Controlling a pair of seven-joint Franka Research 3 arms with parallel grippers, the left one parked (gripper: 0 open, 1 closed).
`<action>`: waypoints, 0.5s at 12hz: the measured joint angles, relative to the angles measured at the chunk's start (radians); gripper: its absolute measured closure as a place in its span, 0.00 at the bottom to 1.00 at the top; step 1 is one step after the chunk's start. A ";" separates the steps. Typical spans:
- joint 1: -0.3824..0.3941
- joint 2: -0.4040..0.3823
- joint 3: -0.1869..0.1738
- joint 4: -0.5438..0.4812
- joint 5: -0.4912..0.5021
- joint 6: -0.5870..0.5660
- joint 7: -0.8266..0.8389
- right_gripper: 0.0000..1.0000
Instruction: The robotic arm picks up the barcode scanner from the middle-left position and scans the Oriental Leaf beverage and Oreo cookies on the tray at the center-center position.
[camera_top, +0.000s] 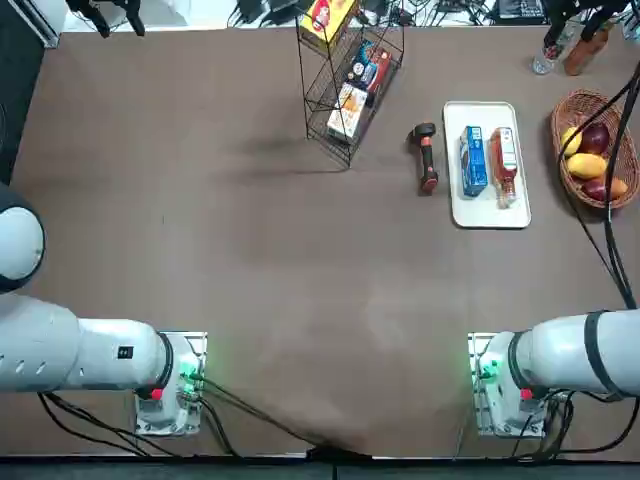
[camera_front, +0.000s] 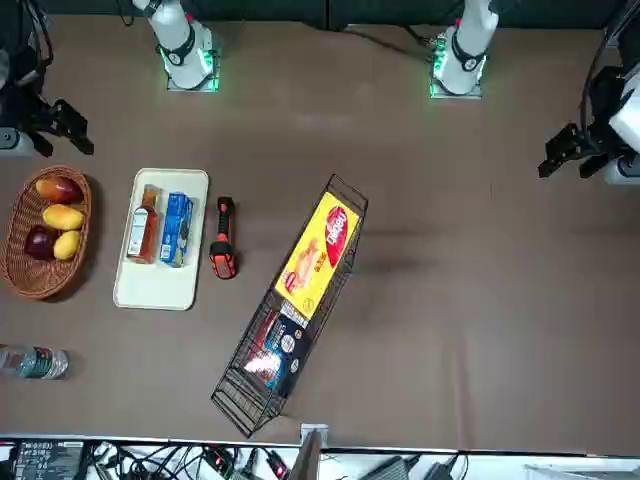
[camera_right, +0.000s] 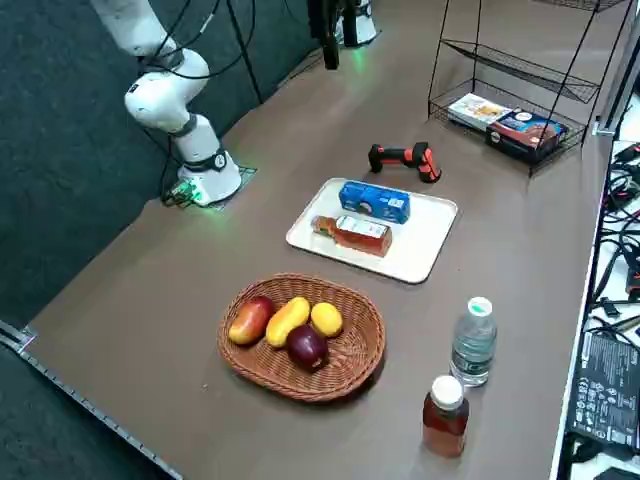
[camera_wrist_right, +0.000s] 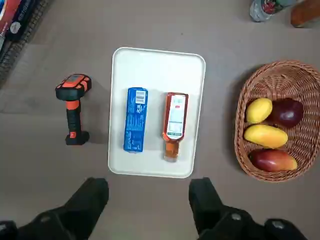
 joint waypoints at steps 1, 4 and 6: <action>0.000 0.000 0.000 0.001 0.000 0.001 0.000 0.00; 0.001 0.000 0.001 0.001 0.001 0.000 0.000 0.00; 0.004 0.006 0.007 0.001 0.009 0.000 0.002 0.00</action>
